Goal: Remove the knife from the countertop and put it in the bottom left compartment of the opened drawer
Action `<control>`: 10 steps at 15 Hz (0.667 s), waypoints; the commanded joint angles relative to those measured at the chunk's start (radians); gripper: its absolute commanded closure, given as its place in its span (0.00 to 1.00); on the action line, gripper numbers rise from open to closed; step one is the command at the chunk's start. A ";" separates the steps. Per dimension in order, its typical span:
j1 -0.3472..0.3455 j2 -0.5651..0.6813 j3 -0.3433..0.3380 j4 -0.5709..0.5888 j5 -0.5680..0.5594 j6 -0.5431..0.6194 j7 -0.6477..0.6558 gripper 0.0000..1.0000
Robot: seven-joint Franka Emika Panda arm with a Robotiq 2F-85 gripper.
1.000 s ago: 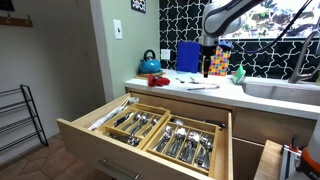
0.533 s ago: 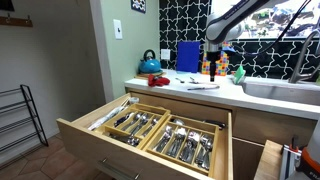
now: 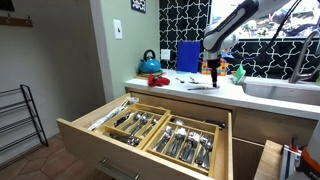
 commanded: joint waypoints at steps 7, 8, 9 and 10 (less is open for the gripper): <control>-0.062 0.178 0.027 0.147 0.075 0.038 -0.203 0.00; -0.067 0.188 0.031 0.160 0.088 0.035 -0.228 0.01; -0.074 0.200 0.035 0.174 0.104 0.031 -0.255 0.03; -0.079 0.209 0.039 0.183 0.117 0.027 -0.278 0.12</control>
